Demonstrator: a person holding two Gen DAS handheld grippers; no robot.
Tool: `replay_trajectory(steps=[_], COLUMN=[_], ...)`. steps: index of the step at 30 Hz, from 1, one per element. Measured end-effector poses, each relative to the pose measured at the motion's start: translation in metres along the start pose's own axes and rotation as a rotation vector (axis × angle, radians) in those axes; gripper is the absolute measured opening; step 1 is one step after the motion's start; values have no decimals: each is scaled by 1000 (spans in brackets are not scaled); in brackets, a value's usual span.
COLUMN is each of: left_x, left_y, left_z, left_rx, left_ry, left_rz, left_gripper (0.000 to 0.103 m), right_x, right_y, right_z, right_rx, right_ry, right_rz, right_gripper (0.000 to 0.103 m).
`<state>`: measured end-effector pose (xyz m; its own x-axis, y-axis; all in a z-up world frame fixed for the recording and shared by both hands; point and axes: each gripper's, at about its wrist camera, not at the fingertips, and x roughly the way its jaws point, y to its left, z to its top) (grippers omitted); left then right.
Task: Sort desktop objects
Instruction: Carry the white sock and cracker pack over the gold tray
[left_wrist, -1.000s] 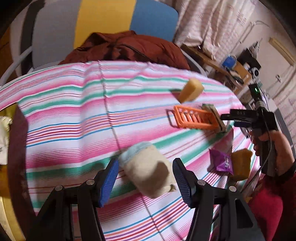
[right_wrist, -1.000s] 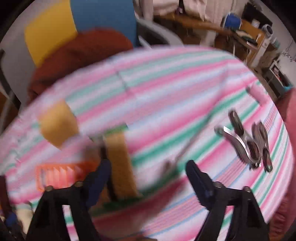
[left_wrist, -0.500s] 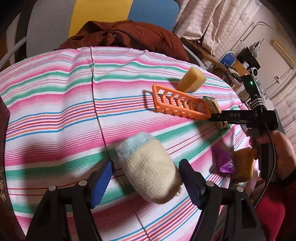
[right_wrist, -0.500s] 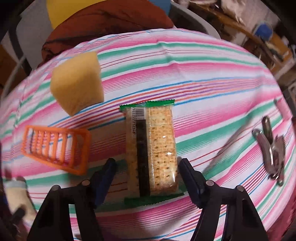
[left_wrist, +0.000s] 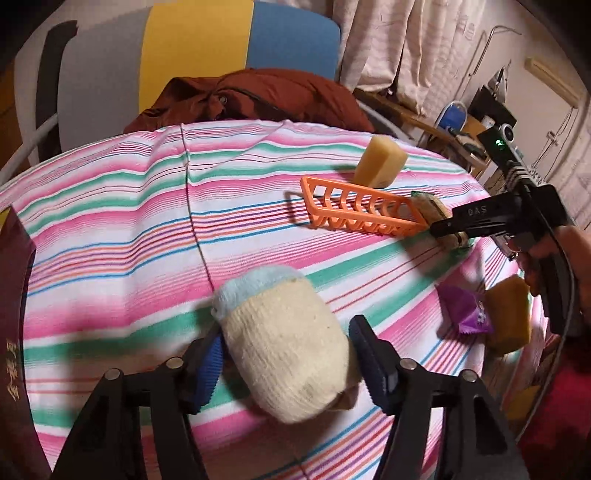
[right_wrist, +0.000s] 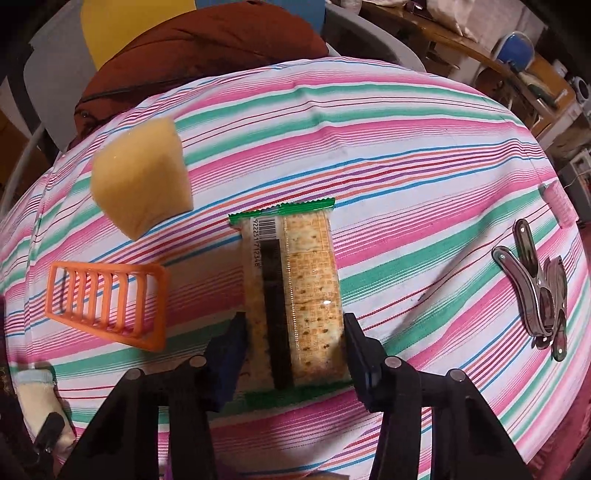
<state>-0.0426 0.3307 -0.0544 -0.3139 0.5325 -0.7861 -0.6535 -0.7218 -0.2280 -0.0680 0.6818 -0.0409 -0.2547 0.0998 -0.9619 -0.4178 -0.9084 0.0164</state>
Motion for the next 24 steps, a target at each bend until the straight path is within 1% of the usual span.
replay_trajectory(steps=[2, 4, 11, 14, 15, 18, 19, 23, 24], left_x=[-5, -10, -25, -31, -32, -40, -43, -54, -56], left_y=[7, 10, 4, 3, 4, 7, 9, 19, 22], left_z=[-7, -15, -42, -50, -52, -57, -58, -65, -67], left_rx=[-31, -37, 32, 41, 37, 10, -5, -46, -55], left_ry=[-30, -59, -115, -126, -128, -120, -116, -109, -108], left_rz=[-21, -29, -9, -14, -19, -32, -40, -50, -53], left_gripper=[62, 61, 56, 55, 54, 53, 53, 53, 52], right_x=[-1, -2, -8, -16, -13, -25, -29, -34, -38], right_y=[-3, -6, -20, -19, -9, -11, -13, -6, -5], right_z=[-1, -1, -6, -14, -15, -29, -30, -31, -33], right_rx=[7, 19, 85, 79, 79, 106, 114, 117, 124], right_ry=[-2, -3, -11, -12, -11, -24, -36, -62, -66], right_rz=[6, 15, 99, 102, 103, 143, 158, 165, 187], right_gripper=[50, 50, 49, 49, 49, 49, 49, 49, 49])
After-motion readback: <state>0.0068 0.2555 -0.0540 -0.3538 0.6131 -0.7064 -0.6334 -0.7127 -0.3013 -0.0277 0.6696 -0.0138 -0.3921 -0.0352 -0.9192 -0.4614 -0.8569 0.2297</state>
